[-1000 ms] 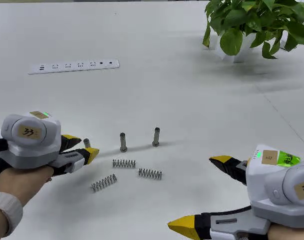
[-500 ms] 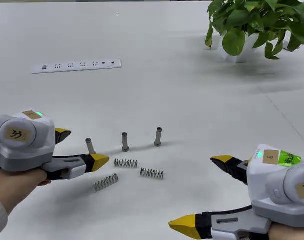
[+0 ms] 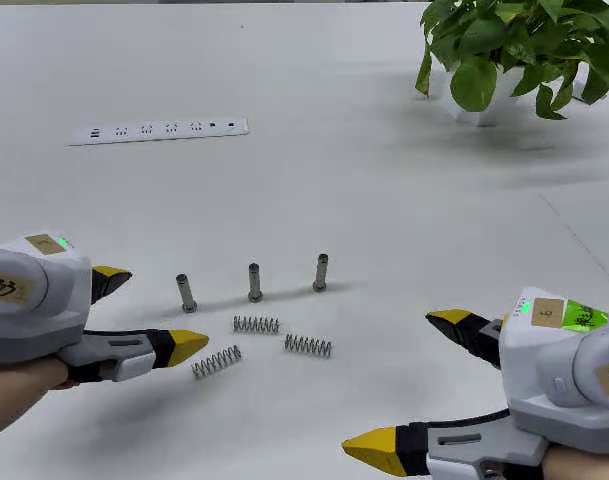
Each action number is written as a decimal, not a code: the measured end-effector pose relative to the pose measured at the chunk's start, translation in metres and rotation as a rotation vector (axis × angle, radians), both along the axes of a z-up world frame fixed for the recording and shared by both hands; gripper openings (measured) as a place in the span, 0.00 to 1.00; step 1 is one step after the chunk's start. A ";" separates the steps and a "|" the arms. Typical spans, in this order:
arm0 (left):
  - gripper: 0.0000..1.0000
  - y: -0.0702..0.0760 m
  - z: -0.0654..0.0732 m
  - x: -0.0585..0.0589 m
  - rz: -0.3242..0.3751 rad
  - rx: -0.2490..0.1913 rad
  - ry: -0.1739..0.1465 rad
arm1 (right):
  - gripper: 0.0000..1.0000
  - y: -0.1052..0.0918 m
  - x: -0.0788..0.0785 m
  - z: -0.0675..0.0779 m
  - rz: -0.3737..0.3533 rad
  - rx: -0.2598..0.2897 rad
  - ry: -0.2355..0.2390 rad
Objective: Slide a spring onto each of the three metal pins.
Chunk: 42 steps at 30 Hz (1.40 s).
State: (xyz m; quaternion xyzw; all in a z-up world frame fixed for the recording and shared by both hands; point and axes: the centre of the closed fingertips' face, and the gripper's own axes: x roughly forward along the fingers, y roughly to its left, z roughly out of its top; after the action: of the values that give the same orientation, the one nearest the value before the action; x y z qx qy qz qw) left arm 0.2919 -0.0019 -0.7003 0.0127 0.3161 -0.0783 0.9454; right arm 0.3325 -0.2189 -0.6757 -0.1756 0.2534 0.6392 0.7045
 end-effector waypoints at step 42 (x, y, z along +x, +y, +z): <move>0.44 -0.057 -0.039 -0.023 -0.177 0.003 0.253 | 0.98 -0.001 0.001 -0.003 0.002 -0.009 -0.002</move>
State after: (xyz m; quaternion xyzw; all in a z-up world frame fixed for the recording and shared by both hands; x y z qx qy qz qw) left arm 0.2687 -0.0587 -0.7388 0.0319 0.4303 -0.1619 0.8875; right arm 0.3334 -0.2197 -0.6787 -0.1800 0.2553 0.6386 0.7033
